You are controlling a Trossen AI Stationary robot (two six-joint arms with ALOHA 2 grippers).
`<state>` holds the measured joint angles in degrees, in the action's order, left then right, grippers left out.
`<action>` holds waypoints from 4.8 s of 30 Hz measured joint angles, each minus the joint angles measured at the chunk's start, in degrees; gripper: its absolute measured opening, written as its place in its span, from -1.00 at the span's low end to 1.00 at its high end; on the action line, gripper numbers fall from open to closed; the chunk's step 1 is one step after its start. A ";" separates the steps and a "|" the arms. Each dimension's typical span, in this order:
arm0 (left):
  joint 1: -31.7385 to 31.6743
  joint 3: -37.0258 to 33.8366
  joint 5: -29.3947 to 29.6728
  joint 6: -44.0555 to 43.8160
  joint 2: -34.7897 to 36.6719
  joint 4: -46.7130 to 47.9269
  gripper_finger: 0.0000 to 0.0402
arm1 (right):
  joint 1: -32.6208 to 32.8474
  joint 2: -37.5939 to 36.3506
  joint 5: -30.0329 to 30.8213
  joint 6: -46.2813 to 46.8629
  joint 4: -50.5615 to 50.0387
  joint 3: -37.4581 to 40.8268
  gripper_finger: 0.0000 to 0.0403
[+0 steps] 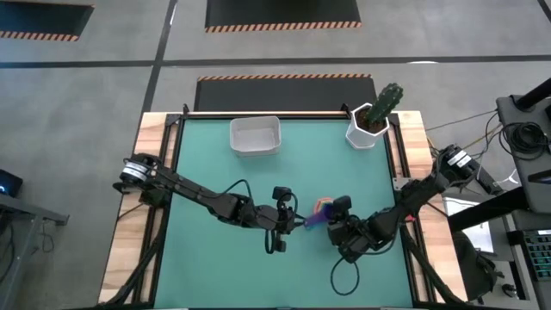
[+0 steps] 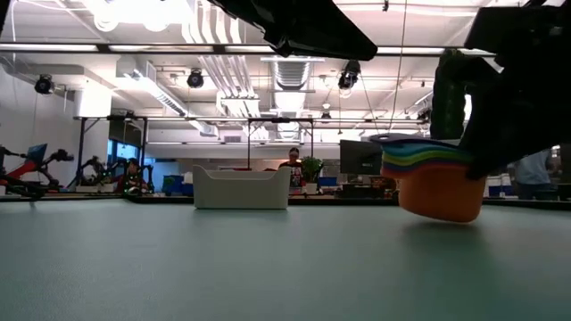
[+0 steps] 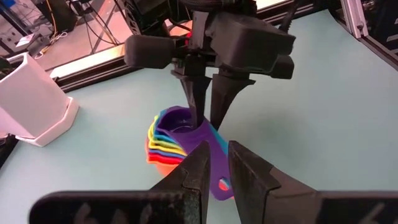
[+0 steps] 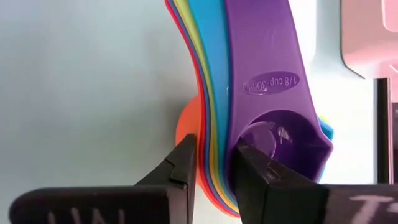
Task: Nest measuring cups in basket
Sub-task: Put the stacked measuring cups into the white bin, then return to home position
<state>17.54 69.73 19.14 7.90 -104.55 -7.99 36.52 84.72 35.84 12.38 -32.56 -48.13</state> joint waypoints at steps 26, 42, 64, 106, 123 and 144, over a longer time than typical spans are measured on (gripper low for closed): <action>6.87 -8.21 27.12 4.97 27.03 11.07 -0.81 | -24.99 -3.49 -11.07 -16.54 0.75 -18.12 -0.72; 16.76 -15.94 60.43 2.10 39.21 10.62 -0.81 | -45.40 12.46 -25.55 -30.09 4.28 -39.94 -0.70; 21.00 -17.40 67.99 2.25 41.29 10.84 -0.81 | -56.04 39.73 -31.73 -34.74 -3.12 -67.67 -0.69; 21.00 -17.40 67.95 2.32 41.22 11.08 -0.81 | -57.56 44.73 -34.36 -31.71 -7.87 -71.00 -0.20; 21.00 -17.38 67.93 2.31 41.21 11.63 -0.81 | -57.56 40.89 -34.38 -34.27 -20.65 -76.20 -0.38; 21.20 -33.69 33.77 7.30 55.89 6.82 -0.81 | -49.02 3.11 -51.28 -32.42 16.49 -19.62 -0.91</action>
<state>38.74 36.04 52.90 15.20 -48.66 -1.17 -12.50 87.83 -15.44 -20.04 -16.07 -67.75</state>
